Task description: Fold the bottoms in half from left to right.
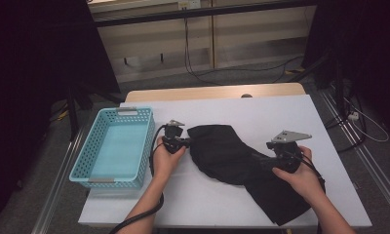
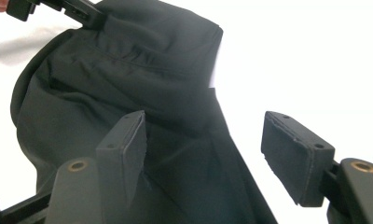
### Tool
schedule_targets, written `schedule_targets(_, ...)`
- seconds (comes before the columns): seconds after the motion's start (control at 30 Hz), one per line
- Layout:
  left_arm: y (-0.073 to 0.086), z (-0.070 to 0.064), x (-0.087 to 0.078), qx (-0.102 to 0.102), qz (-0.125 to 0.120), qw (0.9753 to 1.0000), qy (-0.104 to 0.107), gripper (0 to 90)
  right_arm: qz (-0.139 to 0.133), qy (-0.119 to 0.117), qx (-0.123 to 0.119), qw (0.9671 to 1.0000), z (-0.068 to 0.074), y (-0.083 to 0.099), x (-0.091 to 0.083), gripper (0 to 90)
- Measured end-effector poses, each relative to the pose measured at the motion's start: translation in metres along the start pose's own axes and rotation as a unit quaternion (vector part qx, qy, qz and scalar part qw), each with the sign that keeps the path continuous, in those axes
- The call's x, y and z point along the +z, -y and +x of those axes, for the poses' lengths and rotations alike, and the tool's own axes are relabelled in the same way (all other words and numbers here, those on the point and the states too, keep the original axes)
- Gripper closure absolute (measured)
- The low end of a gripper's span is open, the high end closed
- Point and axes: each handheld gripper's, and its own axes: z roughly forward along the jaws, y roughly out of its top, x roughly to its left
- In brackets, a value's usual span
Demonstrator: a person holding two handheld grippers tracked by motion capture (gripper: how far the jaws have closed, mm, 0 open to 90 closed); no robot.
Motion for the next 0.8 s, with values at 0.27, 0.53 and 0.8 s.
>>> schedule_targets(0.27,-0.013,0.030,-0.016,-0.016,-0.016,0.9990,-0.038,88.2,0.005,0.013,0.004,0.9999,-0.009,0.003,-0.002,31.3)
schedule_targets(0.53,-0.007,0.034,-0.017,-0.014,-0.019,0.9987,-0.044,88.2,0.046,0.026,0.024,0.9983,-0.025,0.021,0.009,38.7)
schedule_targets(0.8,-0.009,0.035,-0.019,-0.012,-0.026,0.9980,-0.057,88.3,0.084,-0.013,0.016,0.9963,-0.023,0.025,0.024,77.1)
